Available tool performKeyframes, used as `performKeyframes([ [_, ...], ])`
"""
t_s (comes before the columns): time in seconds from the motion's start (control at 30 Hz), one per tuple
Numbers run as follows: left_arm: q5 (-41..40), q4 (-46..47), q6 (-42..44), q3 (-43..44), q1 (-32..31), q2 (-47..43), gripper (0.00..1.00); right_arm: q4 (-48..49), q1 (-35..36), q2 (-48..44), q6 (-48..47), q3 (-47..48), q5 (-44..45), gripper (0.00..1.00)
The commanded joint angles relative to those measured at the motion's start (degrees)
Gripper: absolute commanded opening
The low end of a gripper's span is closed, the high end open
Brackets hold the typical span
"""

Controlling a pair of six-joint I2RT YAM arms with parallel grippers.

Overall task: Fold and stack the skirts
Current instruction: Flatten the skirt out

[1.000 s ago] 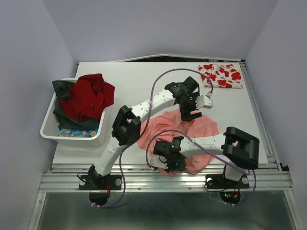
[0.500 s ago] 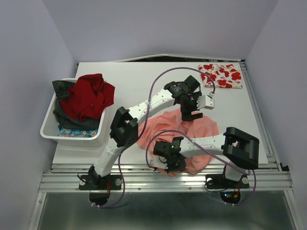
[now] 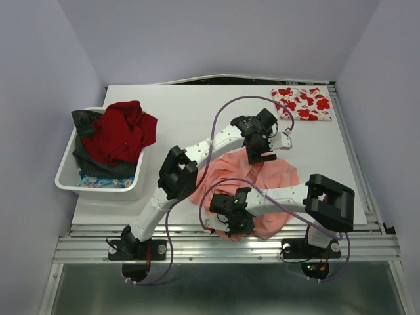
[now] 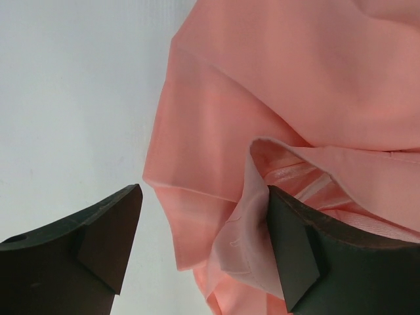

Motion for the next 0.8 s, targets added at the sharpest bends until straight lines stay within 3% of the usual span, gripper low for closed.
performKeyframes([
  [0.0,-2.5,-0.6,-0.4,2.0,0.2,-1.4,0.83,1.0,1.2,0.5,1.0,1.0,-2.9,0.01],
  [0.1,-4.7,0.3,-0.7,1.3,0.4,-1.7,0.78,1.0,1.2,0.1,1.0,1.0,-2.7,0.01],
  [0.2,-5.9,2.0,-1.8,0.5,1.1,-2.9,0.65,1.0,1.2,-0.2,1.1,1.0,-2.4,0.01],
  [0.3,-6.5,3.5,-1.8,-0.8,2.0,-5.0,0.42,1.0,1.2,-0.7,1.6,1.0,-1.6,0.01],
  [0.4,-5.3,4.6,-3.1,-1.5,4.1,-7.4,0.28,0.7,1.2,-2.5,2.1,1.3,1.3,0.01],
  [0.53,-3.2,5.2,-7.5,0.2,9.5,-9.7,0.00,0.3,1.2,-8.0,3.5,1.5,8.3,0.01],
  [0.67,-1.5,5.6,-12.9,3.4,16.7,-11.2,0.00,0.4,-0.3,-15.9,3.3,2.2,16.5,0.01],
  [0.77,0.0,5.5,-15.2,6.1,21.2,-12.9,0.00,0.0,-7.3,-20.2,2.8,5.8,18.7,0.01],
])
